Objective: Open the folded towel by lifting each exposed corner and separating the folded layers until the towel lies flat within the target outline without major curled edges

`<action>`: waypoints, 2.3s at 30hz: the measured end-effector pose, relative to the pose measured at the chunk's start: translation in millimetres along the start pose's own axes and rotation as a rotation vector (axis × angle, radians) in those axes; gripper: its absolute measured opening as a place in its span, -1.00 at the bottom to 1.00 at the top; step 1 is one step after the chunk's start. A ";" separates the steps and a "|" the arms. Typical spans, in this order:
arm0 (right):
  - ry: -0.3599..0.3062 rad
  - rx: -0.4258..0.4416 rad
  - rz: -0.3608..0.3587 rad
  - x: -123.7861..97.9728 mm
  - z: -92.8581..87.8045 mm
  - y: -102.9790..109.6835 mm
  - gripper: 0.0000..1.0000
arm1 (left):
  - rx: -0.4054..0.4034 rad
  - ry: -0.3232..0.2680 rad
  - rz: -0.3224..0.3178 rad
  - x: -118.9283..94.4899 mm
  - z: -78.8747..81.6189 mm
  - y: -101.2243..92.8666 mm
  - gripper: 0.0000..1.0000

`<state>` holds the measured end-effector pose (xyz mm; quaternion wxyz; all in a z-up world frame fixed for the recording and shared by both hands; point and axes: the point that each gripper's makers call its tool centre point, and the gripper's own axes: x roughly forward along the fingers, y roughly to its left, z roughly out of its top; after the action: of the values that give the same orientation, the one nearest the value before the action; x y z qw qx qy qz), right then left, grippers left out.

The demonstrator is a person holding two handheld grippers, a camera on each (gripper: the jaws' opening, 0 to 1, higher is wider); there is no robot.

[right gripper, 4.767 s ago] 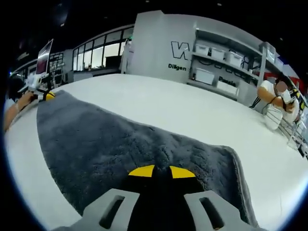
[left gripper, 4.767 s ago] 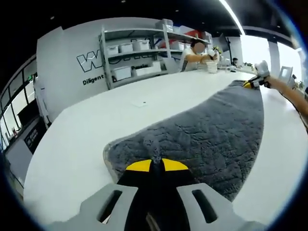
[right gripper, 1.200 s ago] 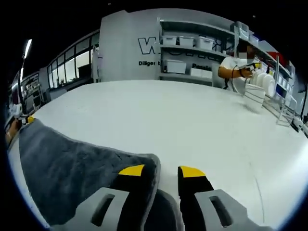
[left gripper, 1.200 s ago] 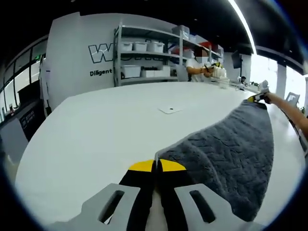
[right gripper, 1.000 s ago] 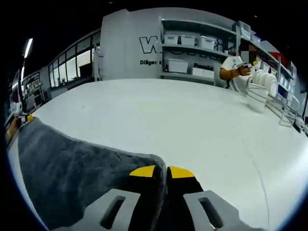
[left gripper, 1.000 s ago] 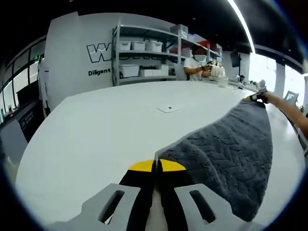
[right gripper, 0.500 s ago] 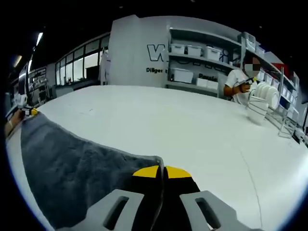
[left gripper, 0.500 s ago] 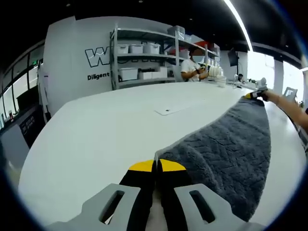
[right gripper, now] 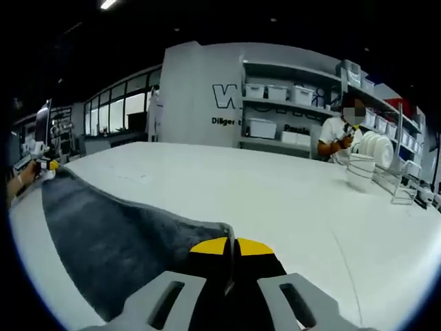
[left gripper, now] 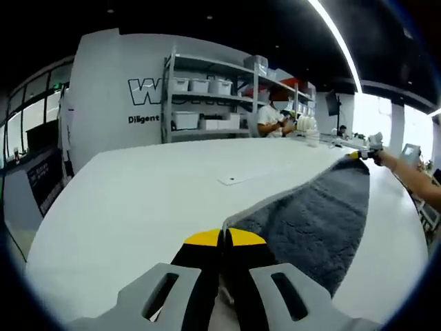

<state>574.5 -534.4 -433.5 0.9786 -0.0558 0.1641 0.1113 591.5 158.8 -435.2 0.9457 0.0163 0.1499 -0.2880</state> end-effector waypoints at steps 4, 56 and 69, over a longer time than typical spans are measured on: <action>-0.031 -0.001 0.001 -18.1 3.8 2.4 -1.00 | 0.008 -0.007 -0.002 -11.6 2.3 -7.8 -0.97; -0.080 -0.031 0.168 -175.8 -63.0 42.4 -1.00 | 0.045 -0.074 -0.127 -157.4 -40.4 -117.7 -0.97; -0.025 -0.066 0.217 -193.2 -88.7 47.6 -1.00 | 0.067 -0.029 -0.186 -172.6 -59.4 -143.9 -0.97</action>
<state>358.0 -539.7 -455.9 0.9604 -0.0684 0.1531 0.2224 359.8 139.0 -433.4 0.9159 0.0295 0.1274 -0.3796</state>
